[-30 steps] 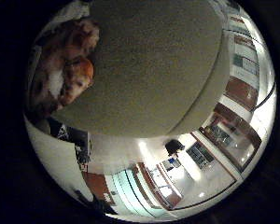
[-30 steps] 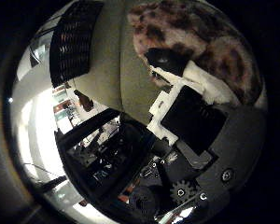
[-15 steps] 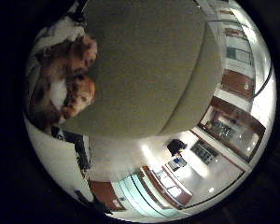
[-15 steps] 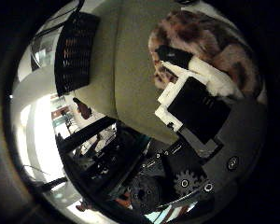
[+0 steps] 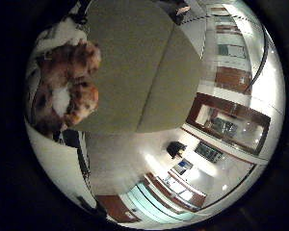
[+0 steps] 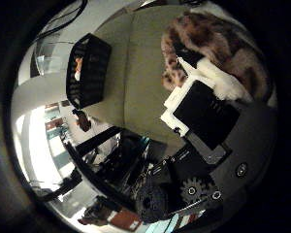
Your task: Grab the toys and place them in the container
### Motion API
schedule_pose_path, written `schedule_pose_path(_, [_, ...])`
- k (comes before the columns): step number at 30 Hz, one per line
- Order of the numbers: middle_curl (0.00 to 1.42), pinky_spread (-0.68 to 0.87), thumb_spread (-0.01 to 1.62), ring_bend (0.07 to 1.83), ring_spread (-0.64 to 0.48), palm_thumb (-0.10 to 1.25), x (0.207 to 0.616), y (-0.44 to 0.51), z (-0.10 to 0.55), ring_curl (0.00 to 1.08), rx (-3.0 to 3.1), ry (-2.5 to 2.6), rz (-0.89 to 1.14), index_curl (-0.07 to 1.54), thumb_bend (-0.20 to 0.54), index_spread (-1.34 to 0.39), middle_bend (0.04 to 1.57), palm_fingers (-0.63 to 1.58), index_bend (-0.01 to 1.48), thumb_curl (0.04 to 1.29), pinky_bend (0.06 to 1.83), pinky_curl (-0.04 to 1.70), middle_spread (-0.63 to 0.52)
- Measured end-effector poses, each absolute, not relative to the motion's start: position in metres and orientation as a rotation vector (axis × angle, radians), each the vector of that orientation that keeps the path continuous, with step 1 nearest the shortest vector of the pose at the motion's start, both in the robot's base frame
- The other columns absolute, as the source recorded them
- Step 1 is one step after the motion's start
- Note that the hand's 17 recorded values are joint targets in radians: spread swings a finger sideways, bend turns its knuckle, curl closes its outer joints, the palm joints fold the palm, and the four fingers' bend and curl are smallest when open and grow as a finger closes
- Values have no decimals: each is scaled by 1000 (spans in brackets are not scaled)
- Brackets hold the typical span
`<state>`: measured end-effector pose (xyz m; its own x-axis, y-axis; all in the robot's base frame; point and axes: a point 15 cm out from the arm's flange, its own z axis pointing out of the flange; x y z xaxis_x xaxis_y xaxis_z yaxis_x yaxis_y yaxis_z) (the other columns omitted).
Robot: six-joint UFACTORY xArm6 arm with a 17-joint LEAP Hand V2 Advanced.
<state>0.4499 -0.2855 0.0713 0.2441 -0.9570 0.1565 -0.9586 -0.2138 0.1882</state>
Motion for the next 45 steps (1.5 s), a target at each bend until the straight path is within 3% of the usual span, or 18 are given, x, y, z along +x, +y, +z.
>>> schedule_pose_path(18, [645,-174,662,1470,-161,1024,487,-97,209,571,2548,-1599,48,771,-18,-238,1333,1198,1107,892,1422,691,-115])
schedule_pose_path(34, [641,-181,670,1468,-156,1018,451,95,219,572,2724,-1409,32,776,-18,-240,1334,1200,1109,916,1382,754,-114])
schedule_pose_path(45, [638,-184,669,1466,-157,1003,437,153,220,572,2795,-1355,0,775,-19,-239,1338,1202,1116,921,1363,781,-115])
